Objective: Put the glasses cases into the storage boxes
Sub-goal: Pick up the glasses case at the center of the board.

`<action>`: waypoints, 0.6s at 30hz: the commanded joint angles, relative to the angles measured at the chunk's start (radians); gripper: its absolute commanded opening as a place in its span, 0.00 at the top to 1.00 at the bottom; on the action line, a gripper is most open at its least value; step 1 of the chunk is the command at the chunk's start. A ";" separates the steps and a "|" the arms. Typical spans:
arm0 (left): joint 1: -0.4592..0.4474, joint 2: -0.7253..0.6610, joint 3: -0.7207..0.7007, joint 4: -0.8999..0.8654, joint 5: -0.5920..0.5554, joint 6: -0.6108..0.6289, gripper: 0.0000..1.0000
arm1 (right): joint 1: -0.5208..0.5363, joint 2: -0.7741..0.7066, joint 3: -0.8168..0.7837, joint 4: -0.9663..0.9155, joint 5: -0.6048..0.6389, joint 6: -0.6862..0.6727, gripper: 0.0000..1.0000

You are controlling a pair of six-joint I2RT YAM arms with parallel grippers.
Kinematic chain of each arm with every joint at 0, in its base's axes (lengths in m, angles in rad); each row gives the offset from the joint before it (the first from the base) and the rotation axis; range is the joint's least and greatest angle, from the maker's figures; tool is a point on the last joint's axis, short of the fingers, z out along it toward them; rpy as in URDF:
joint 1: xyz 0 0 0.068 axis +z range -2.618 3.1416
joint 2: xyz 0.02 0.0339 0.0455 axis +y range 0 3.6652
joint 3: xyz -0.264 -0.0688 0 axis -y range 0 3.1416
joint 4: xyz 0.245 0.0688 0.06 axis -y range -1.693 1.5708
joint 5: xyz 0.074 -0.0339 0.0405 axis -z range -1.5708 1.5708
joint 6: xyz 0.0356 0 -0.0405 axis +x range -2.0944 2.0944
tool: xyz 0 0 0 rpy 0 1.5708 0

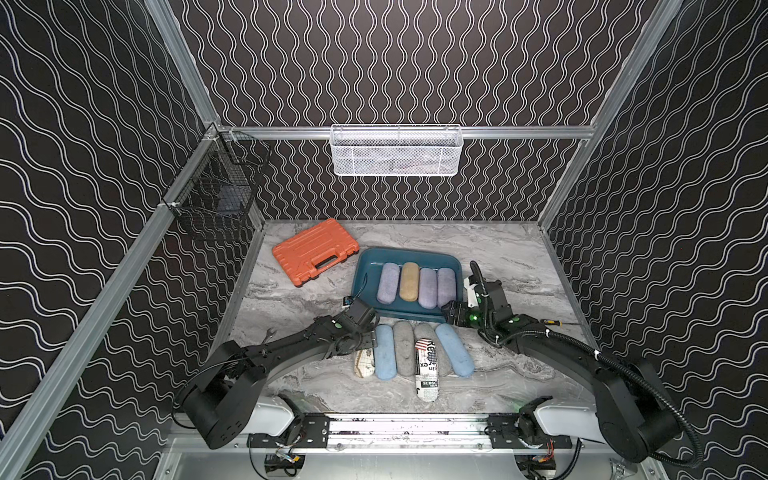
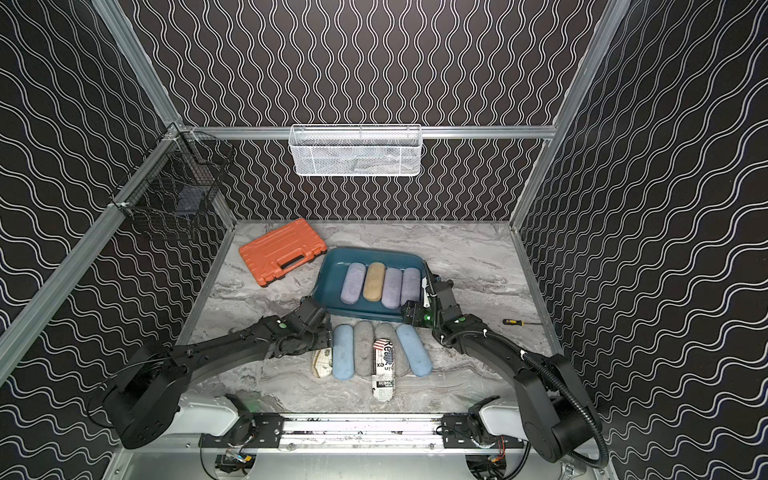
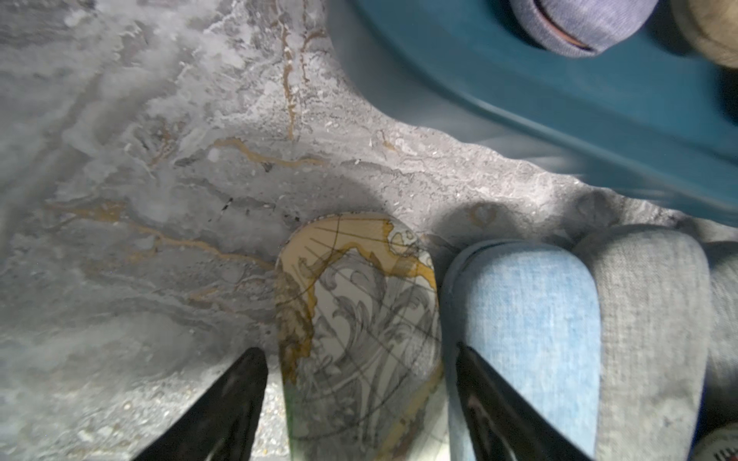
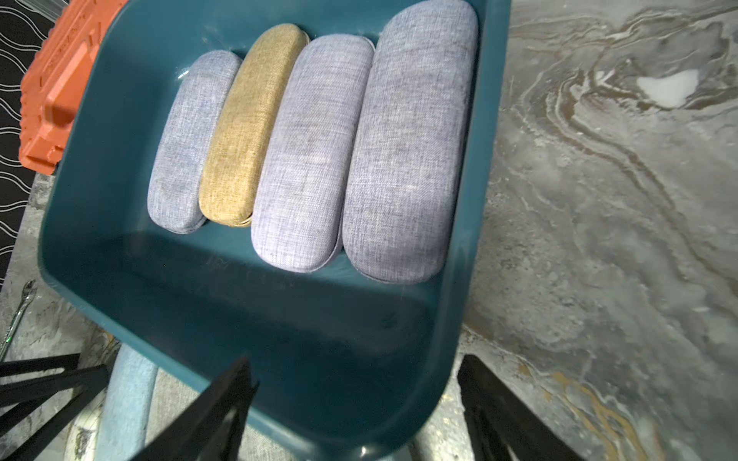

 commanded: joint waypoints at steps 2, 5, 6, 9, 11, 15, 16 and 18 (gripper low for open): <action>0.001 -0.011 -0.001 -0.013 -0.019 -0.011 0.21 | 0.000 -0.016 -0.007 0.014 0.033 0.014 0.17; 0.001 -0.018 -0.009 -0.025 -0.029 -0.013 0.21 | 0.000 -0.038 -0.016 0.017 0.045 0.016 0.16; 0.000 -0.022 -0.013 -0.026 -0.031 -0.014 0.21 | 0.001 -0.043 -0.018 0.018 0.050 0.017 0.16; 0.000 -0.018 -0.020 -0.021 -0.029 -0.018 0.22 | -0.025 -0.051 -0.021 0.015 0.057 0.015 0.16; 0.001 -0.012 -0.025 -0.004 -0.018 -0.022 0.22 | -0.030 -0.054 -0.023 0.013 0.059 0.014 0.16; 0.001 -0.002 -0.030 0.023 -0.003 -0.026 0.22 | -0.033 -0.060 -0.028 0.015 0.061 0.013 0.16; 0.001 0.001 -0.029 0.026 0.000 -0.027 0.22 | -0.033 -0.061 -0.030 0.015 0.060 0.015 0.16; 0.000 0.011 -0.026 0.026 0.000 -0.024 0.22 | -0.036 -0.065 -0.032 0.013 0.063 0.014 0.16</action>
